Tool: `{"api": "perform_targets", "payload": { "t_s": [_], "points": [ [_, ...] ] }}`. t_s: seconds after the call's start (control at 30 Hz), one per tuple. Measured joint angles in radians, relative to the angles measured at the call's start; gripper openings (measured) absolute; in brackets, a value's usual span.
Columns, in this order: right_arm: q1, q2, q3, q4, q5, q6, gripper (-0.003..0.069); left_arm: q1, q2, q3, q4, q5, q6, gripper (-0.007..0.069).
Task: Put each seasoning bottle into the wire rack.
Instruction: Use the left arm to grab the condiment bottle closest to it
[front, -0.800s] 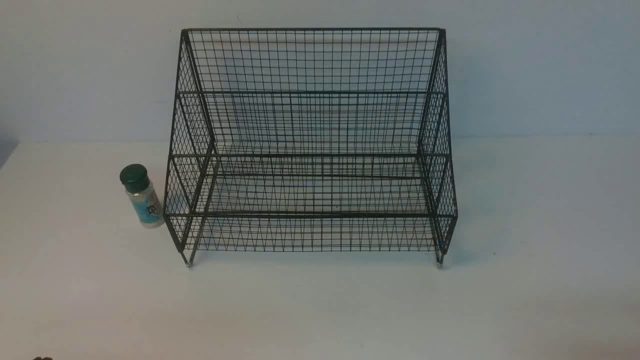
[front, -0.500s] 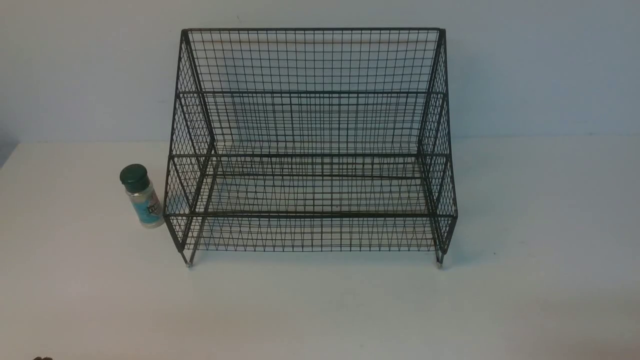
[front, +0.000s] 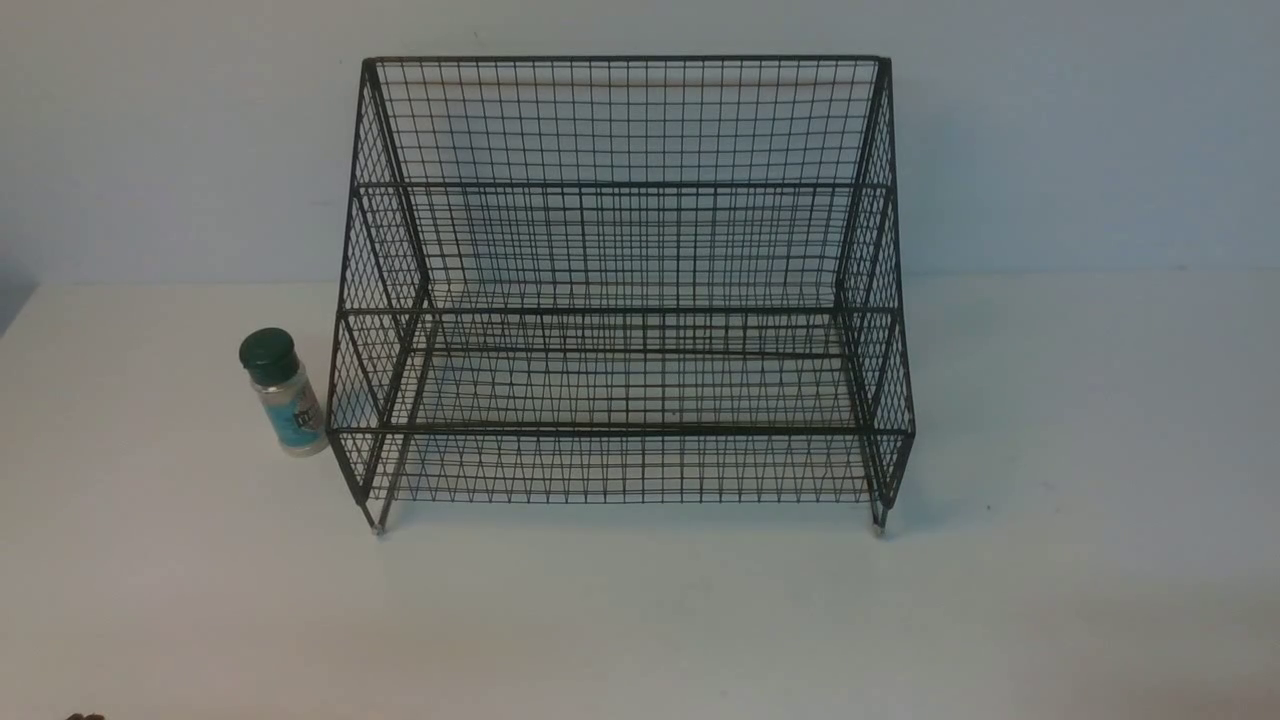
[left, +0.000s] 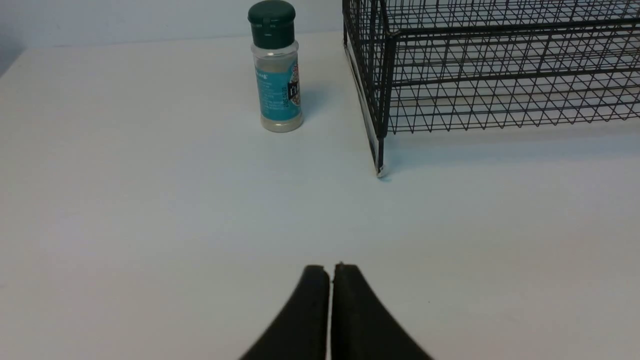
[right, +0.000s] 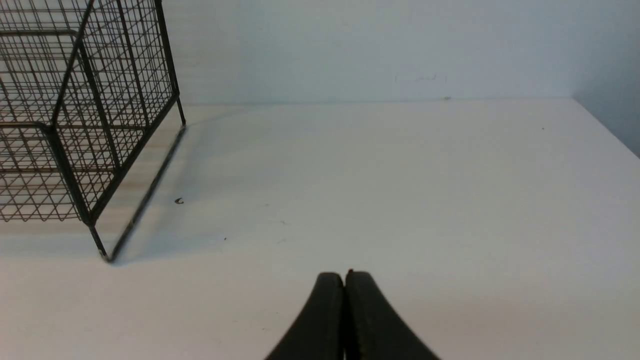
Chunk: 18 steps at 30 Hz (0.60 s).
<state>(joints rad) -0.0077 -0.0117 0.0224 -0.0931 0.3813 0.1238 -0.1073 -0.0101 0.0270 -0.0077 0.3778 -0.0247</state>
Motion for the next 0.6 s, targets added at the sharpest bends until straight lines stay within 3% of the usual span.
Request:
{"api": "perform_targets", "payload": {
  "t_s": [0.3,0.47,0.6],
  "points": [
    [0.0,0.0,0.0,0.0,0.0,0.0,-0.0015,0.0,0.0,0.002,-0.069,-0.275,-0.037,-0.0005],
    [0.0,0.0,0.0,0.0,0.0,0.0,-0.0015,0.0,0.003,0.002,-0.079,-0.752,-0.017,-0.0005],
    [0.0,0.0,0.0,0.0,0.0,0.0,-0.0015,0.0,0.093,-0.006,-0.141,-0.916,0.038,-0.0005]
  ]
}}
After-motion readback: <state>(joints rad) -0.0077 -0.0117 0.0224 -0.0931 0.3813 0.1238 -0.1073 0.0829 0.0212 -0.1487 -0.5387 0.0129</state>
